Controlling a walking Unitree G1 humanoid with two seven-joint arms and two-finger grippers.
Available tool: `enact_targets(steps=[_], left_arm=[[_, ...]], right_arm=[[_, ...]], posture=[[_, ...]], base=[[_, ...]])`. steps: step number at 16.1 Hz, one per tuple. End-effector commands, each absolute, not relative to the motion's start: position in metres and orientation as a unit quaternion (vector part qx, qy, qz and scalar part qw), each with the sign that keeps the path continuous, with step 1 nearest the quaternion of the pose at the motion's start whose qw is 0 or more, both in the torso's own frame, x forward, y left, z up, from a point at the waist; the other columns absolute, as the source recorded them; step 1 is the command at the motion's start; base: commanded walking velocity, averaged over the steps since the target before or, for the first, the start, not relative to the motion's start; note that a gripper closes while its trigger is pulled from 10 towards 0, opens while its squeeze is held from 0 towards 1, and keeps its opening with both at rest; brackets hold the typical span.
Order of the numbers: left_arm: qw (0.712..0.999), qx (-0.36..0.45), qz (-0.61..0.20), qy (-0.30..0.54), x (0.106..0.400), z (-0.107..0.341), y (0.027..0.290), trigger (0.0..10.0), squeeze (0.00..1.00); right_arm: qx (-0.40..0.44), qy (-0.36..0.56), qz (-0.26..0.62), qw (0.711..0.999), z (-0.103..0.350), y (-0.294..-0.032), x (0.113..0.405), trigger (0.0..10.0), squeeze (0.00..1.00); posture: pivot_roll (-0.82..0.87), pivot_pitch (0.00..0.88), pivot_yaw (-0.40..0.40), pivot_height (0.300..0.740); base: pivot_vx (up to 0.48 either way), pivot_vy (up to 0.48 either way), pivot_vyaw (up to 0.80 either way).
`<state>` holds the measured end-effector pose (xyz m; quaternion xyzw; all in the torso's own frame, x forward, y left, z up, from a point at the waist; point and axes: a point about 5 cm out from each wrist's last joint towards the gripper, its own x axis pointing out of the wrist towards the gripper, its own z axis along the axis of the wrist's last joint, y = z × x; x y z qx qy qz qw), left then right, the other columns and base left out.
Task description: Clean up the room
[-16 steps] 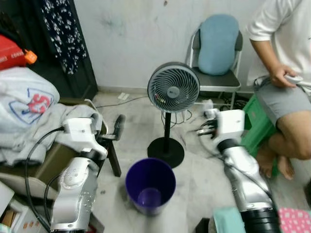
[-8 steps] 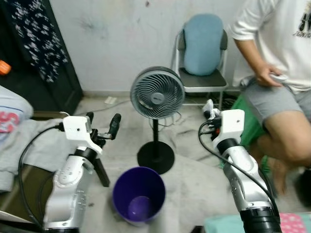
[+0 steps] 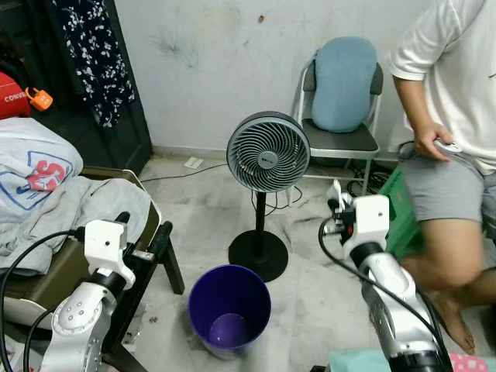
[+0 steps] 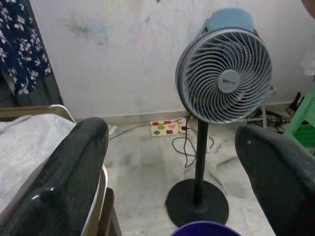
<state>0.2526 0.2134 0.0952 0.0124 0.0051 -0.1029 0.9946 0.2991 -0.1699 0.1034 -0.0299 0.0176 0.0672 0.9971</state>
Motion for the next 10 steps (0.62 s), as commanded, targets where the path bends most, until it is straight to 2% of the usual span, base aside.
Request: enact_targets(steps=[1,3,4,10], left_arm=[[0.994,0.024,-0.104,0.004,0.251,0.094,0.215,10.0,0.00],[0.996,0.024,-0.084,0.000,0.246,0.094,0.218,10.0,0.00],[0.997,0.023,-0.075,0.001,0.243,0.093,0.220,10.0,0.00],[0.996,0.026,-0.085,0.003,0.238,0.095,0.217,10.0,0.00]], right_arm=[[-0.036,0.015,0.075,0.996,0.104,-0.169,0.299,10.0,0.00],[-0.049,0.015,0.100,0.994,0.107,-0.166,0.300,10.0,0.00],[-0.059,0.011,0.107,0.992,0.108,-0.165,0.299,10.0,0.00],[-0.040,0.010,0.114,0.993,0.106,-0.150,0.293,10.0,0.00]], posture=[[-0.03,0.000,-0.038,0.740],[-0.03,0.000,-0.045,0.740],[-0.02,0.000,-0.041,0.740],[-0.01,0.000,-0.019,0.740]], base=[[0.000,0.000,0.00],[0.000,0.000,0.00],[0.000,0.000,0.51],[0.000,0.000,0.80]])
